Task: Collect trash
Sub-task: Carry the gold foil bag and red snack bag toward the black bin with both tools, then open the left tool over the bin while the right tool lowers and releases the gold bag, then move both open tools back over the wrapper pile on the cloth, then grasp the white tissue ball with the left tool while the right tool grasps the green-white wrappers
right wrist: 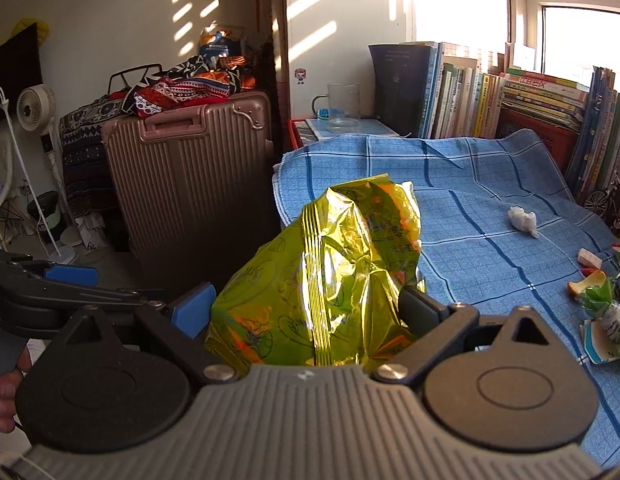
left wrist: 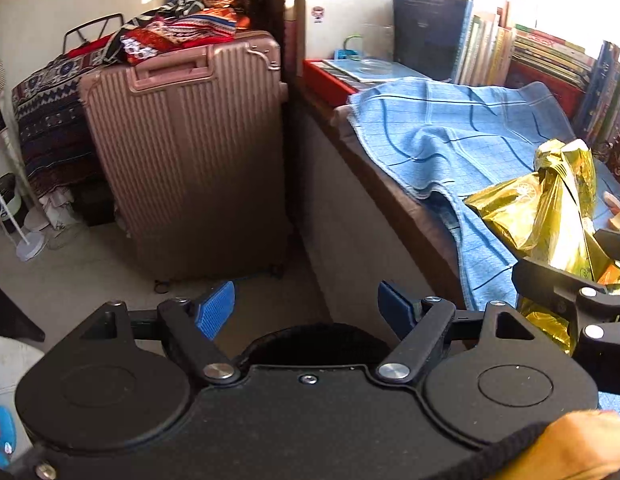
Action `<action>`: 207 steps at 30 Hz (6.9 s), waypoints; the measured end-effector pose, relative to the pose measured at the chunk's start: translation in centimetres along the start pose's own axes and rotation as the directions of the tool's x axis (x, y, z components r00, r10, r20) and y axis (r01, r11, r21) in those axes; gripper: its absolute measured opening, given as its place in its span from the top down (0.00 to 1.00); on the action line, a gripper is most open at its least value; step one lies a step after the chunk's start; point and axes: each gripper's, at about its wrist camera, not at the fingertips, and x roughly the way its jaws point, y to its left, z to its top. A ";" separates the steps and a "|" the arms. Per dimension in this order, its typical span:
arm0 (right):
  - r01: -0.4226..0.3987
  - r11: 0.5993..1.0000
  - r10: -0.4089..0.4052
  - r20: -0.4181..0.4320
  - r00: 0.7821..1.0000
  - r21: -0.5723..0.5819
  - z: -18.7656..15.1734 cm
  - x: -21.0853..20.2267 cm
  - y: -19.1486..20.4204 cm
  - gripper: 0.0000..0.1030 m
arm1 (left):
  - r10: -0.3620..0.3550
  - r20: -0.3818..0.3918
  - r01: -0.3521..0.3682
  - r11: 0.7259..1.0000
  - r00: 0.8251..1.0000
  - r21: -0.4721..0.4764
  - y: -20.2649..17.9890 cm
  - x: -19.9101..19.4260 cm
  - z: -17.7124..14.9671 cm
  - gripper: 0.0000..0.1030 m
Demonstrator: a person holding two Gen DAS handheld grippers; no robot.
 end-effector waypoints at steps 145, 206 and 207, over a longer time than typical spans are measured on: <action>0.380 0.889 -0.380 -0.053 0.924 0.253 0.1 -0.1 -15.1 0.00 | -0.550 -0.196 0.579 0.803 0.812 0.144 -20.7 8.0 12.6 0.00; 0.748 0.597 -0.641 -0.388 0.662 0.289 -3.1 4.7 -26.5 0.12 | -0.546 -0.171 0.541 0.644 0.820 0.541 -40.3 24.0 14.9 0.41; 0.740 0.604 -0.631 -0.389 0.671 0.297 -3.2 4.6 -26.6 0.16 | -0.548 -0.175 0.545 0.641 0.818 0.540 -40.3 24.0 14.9 0.47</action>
